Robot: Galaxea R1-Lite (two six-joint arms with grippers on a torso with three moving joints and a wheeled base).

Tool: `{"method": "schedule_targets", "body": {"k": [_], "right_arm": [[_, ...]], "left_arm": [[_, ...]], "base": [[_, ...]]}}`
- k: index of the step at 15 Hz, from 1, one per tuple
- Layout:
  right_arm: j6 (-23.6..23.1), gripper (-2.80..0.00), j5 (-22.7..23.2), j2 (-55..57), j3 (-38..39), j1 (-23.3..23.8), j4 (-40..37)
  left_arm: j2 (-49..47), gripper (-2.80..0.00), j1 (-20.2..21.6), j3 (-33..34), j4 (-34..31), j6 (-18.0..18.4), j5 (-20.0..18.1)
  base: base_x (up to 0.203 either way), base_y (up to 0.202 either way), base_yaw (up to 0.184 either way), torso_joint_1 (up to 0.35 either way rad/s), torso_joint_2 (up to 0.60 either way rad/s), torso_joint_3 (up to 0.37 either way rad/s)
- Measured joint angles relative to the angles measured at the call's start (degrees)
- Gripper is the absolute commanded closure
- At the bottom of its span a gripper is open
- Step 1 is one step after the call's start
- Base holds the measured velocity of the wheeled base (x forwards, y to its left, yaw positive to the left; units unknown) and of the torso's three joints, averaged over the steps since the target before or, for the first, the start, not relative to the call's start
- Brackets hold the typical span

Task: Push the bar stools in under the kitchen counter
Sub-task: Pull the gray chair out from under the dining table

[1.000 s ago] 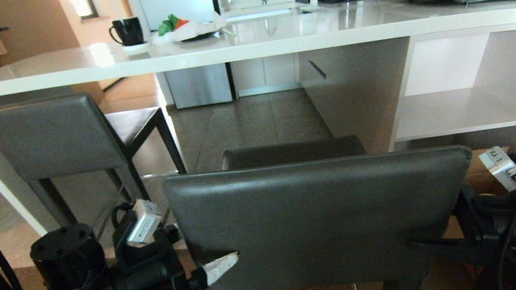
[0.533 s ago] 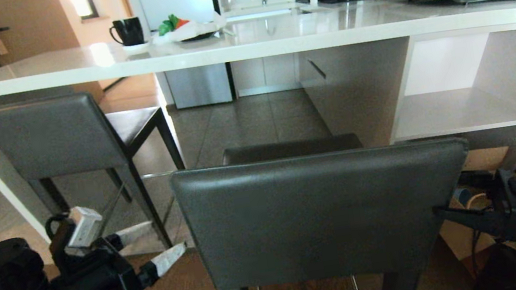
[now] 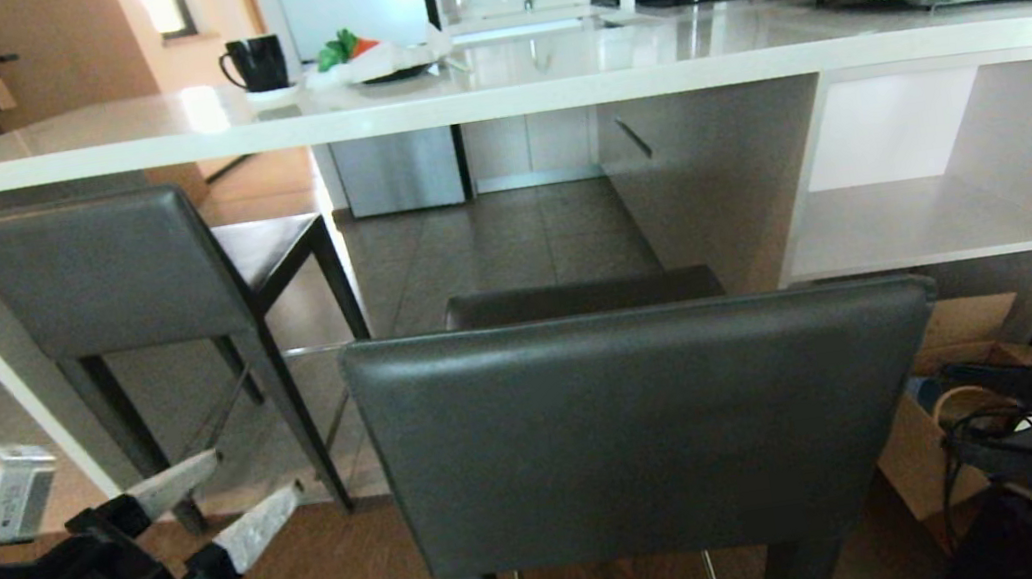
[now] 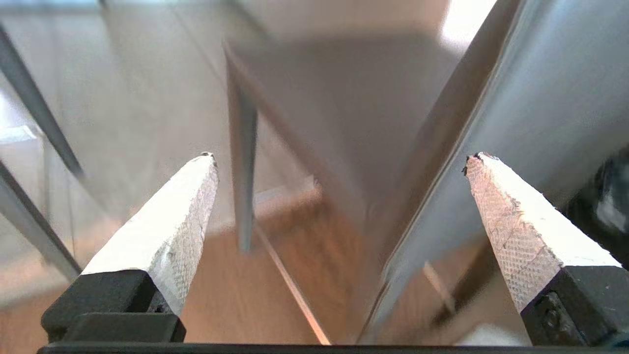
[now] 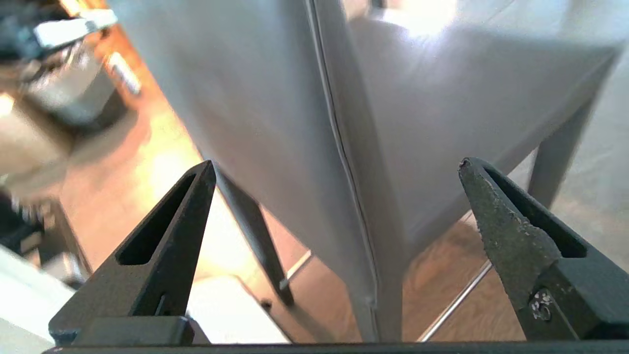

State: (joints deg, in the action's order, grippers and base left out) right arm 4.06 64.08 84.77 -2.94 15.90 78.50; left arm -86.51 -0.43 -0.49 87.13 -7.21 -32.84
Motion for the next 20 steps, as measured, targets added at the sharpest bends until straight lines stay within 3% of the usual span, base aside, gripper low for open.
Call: {"method": "schedule_targets", "body": {"k": [5,8,11,14,16,20], "right_arm": [[16.66,-2.80,-6.92,-16.14,-1.46,3.68,-0.20],[33.12,-2.80,-8.10,-28.03,-5.27,4.25,-0.79],[50.11,-2.80,-4.96,-39.16,-9.07,4.41,-3.30],[59.32,-2.80,-0.40,-47.23,-14.04,4.01,-7.76],[66.03,-2.80,2.94,-51.82,-18.29,2.45,-10.76],[76.59,-2.80,8.14,-58.70,-26.58,-6.25,-11.52]], "left_arm": [[16.33,-2.80,1.28,0.08,-7.98,-2.38,8.41],[27.37,-2.80,0.96,-2.59,-16.22,-4.29,9.52],[41.99,-2.80,-1.47,-10.12,-32.76,-8.31,7.76],[55.66,-2.80,-3.87,-24.14,-58.70,-11.23,6.37],[60.72,-2.80,-2.97,-29.50,-71.30,-12.05,6.38],[65.87,-2.80,2.28,-31.06,-75.31,-12.22,2.94]], "base": [[0.000,0.000,0.000,0.000,0.00,0.000],[0.000,0.000,0.000,0.000,0.00,0.000],[0.000,0.000,0.000,0.000,0.00,0.000],[0.000,0.000,0.000,0.000,0.00,0.000],[0.000,0.000,0.000,0.000,0.00,0.000],[0.000,0.000,0.000,0.000,0.00,0.000]]}}
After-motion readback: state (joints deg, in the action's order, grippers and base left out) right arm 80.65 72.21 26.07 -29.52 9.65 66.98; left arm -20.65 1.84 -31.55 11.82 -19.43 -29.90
